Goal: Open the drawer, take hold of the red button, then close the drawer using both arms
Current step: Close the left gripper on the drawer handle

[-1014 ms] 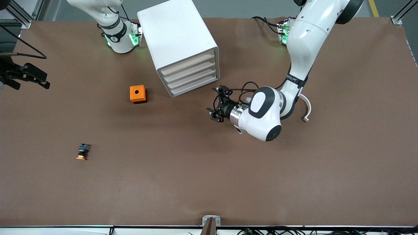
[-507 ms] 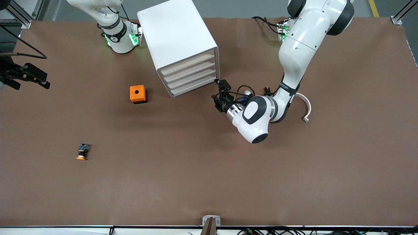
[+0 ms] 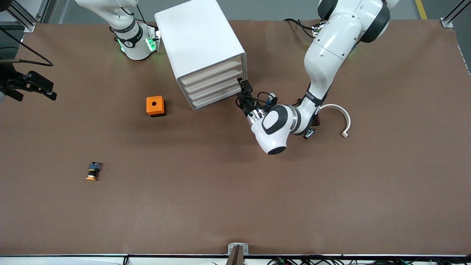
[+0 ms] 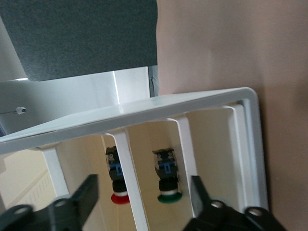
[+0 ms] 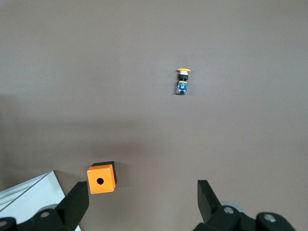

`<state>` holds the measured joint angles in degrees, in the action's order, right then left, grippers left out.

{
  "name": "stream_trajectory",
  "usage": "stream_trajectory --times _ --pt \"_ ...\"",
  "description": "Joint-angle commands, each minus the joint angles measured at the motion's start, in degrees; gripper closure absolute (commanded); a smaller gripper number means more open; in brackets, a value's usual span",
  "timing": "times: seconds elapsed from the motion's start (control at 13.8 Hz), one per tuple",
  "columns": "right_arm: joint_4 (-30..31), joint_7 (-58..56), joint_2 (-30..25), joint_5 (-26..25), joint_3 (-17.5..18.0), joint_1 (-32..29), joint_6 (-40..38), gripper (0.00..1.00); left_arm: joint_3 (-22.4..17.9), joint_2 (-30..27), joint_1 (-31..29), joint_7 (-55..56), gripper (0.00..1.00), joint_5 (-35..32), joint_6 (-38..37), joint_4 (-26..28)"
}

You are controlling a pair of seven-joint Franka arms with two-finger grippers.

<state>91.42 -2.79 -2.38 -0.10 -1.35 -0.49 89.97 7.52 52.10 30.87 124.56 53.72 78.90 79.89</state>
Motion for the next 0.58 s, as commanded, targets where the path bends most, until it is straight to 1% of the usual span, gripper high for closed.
stream_trajectory --times 0.0,0.07,0.14,0.36,0.51 --pt "0.5 -0.4 -0.8 -0.3 0.2 0.0 -0.1 0.00 0.0 0.4 1.0 3.0 0.43 0.0 -2.6 -0.5" --pt "0.5 -0.3 -0.8 -0.3 0.2 0.0 -0.1 0.00 0.3 0.4 1.0 3.3 0.47 0.1 -3.6 -0.1" --pt "0.5 -0.3 -0.8 -0.3 0.2 0.0 -0.1 0.00 0.4 0.5 1.0 3.6 0.48 0.1 -4.5 0.6" --pt "0.5 -0.3 -0.9 -0.3 0.2 -0.1 -0.2 0.00 0.7 0.4 1.0 4.0 0.48 0.2 -6.1 1.3" --pt "0.5 -0.3 -0.9 -0.3 0.2 0.0 -0.3 0.00 0.7 0.6 0.9 4.0 0.48 2.3 -6.0 1.0"
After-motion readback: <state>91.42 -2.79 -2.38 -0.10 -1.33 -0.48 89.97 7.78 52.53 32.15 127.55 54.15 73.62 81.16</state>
